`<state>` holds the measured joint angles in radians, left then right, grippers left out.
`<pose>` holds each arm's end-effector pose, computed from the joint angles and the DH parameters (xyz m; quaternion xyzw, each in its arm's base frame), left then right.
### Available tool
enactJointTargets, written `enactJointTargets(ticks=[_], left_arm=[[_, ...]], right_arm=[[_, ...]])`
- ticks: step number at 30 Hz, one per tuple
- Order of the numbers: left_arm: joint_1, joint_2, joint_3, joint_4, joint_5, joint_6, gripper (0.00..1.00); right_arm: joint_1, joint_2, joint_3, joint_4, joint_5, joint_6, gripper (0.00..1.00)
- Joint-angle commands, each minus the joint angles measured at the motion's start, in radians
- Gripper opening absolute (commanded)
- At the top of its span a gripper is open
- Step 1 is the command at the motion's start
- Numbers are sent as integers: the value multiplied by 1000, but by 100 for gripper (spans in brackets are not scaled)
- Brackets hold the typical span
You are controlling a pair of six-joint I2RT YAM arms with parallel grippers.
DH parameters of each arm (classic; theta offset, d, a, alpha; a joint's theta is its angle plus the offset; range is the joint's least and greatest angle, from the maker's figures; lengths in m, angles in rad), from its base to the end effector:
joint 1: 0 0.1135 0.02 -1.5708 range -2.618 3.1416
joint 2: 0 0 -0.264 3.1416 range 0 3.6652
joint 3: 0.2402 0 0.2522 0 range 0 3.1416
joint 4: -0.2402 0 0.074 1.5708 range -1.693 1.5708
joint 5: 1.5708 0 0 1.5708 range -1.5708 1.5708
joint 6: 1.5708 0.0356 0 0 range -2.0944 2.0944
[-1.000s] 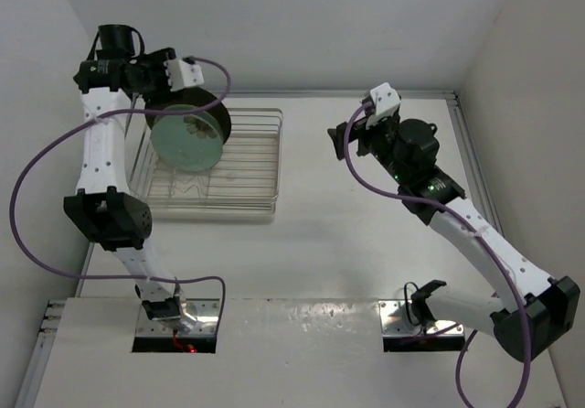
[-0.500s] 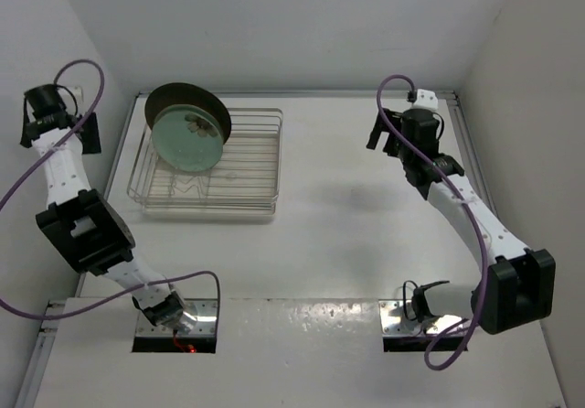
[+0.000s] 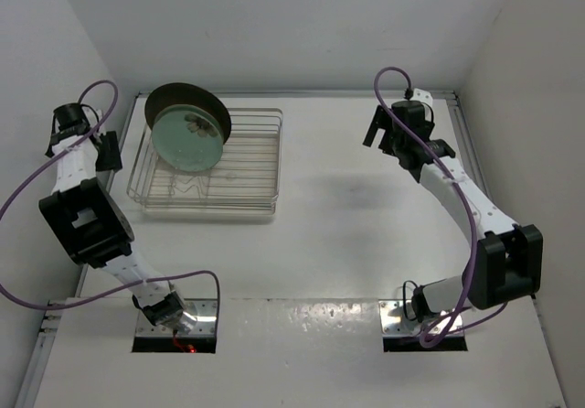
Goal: Load the plates into the dish rack
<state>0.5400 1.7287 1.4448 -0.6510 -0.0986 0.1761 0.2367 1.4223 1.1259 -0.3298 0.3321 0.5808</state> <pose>0.3228 0.1976 0.2752 -0.1868 0.9303 0.1533 0.2760 0.3138 0.0637 0.2973 0.2245 0.8524 0.0433 0.4702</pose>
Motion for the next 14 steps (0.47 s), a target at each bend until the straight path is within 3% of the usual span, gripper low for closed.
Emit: enactJointTargets(ticks=[1, 14], left_arm=[[-35, -29, 20, 42, 5, 3, 72], [-68, -11, 58, 42, 14, 23, 72]], right_arm=[[-5, -20, 31, -3, 22, 25, 100], [-4, -97, -23, 20, 1, 14, 100]])
